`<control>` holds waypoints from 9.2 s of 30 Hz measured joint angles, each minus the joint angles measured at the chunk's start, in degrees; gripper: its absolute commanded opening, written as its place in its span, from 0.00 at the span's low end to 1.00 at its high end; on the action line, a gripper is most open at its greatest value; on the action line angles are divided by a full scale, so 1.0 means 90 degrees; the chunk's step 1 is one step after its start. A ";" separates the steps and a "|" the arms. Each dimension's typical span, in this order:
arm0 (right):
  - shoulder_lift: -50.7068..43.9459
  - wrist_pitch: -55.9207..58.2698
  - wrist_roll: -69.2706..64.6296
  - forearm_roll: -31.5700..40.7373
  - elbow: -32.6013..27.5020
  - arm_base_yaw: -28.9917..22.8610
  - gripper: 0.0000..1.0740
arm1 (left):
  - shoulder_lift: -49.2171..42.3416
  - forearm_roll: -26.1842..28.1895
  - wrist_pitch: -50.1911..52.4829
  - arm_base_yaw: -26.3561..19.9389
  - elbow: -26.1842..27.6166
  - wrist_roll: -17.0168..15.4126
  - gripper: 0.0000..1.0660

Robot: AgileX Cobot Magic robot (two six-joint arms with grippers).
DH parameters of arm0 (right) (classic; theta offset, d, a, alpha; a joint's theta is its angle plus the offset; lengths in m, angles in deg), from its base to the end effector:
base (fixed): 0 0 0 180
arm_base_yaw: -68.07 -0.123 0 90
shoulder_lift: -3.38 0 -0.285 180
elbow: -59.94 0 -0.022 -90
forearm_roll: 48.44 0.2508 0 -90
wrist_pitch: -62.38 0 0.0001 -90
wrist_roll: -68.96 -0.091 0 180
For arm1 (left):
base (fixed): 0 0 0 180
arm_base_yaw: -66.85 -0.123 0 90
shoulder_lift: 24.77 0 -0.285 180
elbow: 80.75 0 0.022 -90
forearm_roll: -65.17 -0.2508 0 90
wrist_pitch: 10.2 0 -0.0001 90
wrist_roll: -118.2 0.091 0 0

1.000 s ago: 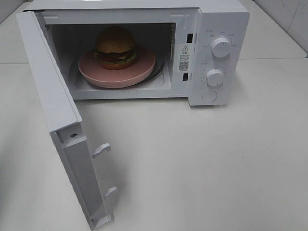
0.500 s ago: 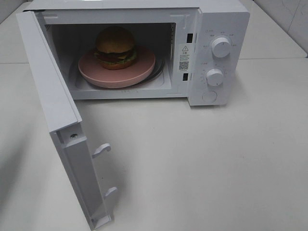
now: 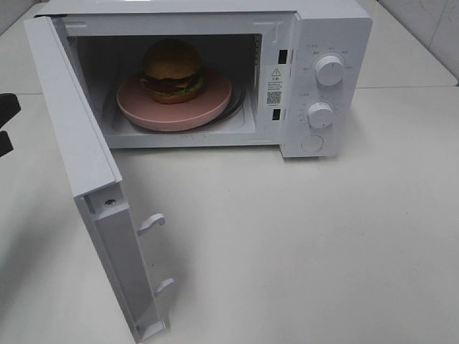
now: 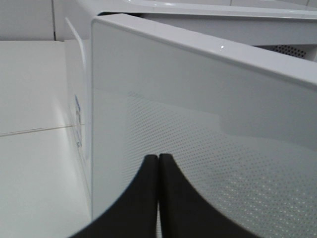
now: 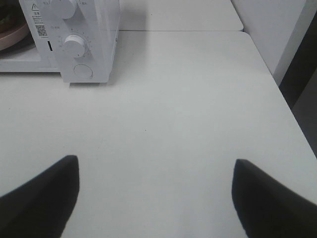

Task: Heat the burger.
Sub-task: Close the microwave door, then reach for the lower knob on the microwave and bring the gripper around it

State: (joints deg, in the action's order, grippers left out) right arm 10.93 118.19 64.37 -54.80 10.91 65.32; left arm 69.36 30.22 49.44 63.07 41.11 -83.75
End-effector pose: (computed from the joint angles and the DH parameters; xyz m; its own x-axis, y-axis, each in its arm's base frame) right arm -0.0011 -0.0084 0.2826 -0.3771 -0.0006 -0.9262 0.0436 0.9989 -0.0184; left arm 0.2375 -0.0294 0.1846 -0.1544 -0.0481 -0.9868 0.4250 0.8984 -0.1103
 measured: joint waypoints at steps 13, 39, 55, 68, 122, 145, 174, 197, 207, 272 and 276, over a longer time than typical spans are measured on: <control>0.0000 0.0000 0.0000 0.0000 0.0000 0.0000 0.71 | 0.0700 0.0732 -0.0121 0.1082 0.0573 0.0369 0.00; 0.0000 0.0000 0.0000 0.0000 0.0000 0.0000 0.71 | 0.1732 0.3992 -0.1050 0.3622 0.2158 0.1598 0.00; 0.0000 0.0000 0.0000 0.0000 0.0000 0.0000 0.71 | 0.2693 0.5093 -0.1566 0.4501 0.3597 0.2152 0.00; 0.0000 0.0000 0.0000 0.0000 0.0000 0.0000 0.71 | 0.3151 0.4953 -0.2139 0.4768 0.4596 0.2317 0.00; 0.0000 0.0000 0.0000 0.0000 0.0000 0.0000 0.71 | -0.1757 0.5004 -0.9696 0.3641 0.2406 0.3145 0.92; 0.0000 0.0000 0.0000 0.0000 0.0000 0.0000 0.71 | -0.4138 0.3820 -1.4069 0.1592 0.2394 0.2604 0.92; 0.0000 0.0000 0.0000 0.0000 0.0000 0.0000 0.71 | -0.8976 0.3883 -1.3522 0.1592 0.1165 0.2355 0.92; 0.0000 0.0000 0.0000 0.0000 0.0000 0.0000 0.71 | -0.9626 0.3883 -1.3522 0.0395 0.1165 0.2330 0.92; 0.0000 0.0000 0.0000 0.0000 0.0000 0.0000 0.71 | -0.9626 0.3883 -1.3522 0.0395 0.1165 0.2330 0.92; 0.3107 -0.3514 0.0000 -0.0286 -0.0045 0.0000 0.71 | -0.9626 0.3883 -1.3522 0.0395 0.1165 0.2330 0.92; 0.3387 -0.3890 0.0000 -0.0325 -0.0115 0.0000 0.71 | -0.9626 0.3883 -1.3522 0.0395 0.1165 0.2330 0.92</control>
State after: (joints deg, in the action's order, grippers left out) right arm 41.41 83.18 64.37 -57.72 9.88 65.32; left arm -17.27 65.17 -72.25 66.62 51.60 -62.78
